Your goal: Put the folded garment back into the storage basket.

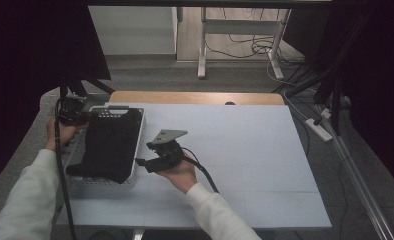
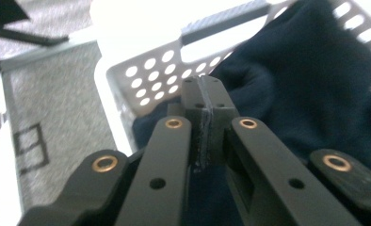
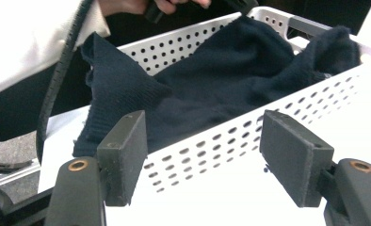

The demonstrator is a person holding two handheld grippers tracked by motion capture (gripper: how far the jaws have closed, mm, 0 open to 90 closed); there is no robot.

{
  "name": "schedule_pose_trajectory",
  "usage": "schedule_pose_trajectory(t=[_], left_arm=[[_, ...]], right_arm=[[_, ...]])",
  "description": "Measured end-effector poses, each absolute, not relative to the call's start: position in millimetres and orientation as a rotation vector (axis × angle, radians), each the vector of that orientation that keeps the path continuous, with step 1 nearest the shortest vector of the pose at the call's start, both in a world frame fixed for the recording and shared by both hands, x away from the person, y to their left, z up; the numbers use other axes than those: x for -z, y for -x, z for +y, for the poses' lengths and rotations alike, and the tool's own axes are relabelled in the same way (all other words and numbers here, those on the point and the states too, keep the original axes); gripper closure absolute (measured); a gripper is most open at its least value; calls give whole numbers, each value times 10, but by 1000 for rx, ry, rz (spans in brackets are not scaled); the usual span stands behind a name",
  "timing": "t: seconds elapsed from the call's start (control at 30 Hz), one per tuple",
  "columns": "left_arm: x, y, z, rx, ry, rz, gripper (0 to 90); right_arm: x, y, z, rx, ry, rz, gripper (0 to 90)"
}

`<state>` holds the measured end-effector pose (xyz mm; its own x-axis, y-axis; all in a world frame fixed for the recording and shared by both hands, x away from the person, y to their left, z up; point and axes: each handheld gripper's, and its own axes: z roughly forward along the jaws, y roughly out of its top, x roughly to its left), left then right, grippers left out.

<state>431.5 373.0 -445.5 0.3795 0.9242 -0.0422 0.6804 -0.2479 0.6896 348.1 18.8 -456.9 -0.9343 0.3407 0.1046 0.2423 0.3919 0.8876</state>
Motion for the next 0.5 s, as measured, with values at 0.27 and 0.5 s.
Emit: schedule_pose_trajectory(t=[0.27, 0.5], left_arm=[[4360, -4297, 3453, -479, -1987, 1295, 882], [4377, -4386, 3158, -465, -2033, 1255, 882]], right_arm=[[4564, -3471, -101, -1593, -569, 2515, 323], [4561, -3447, -389, -1582, -609, 2487, 322]])
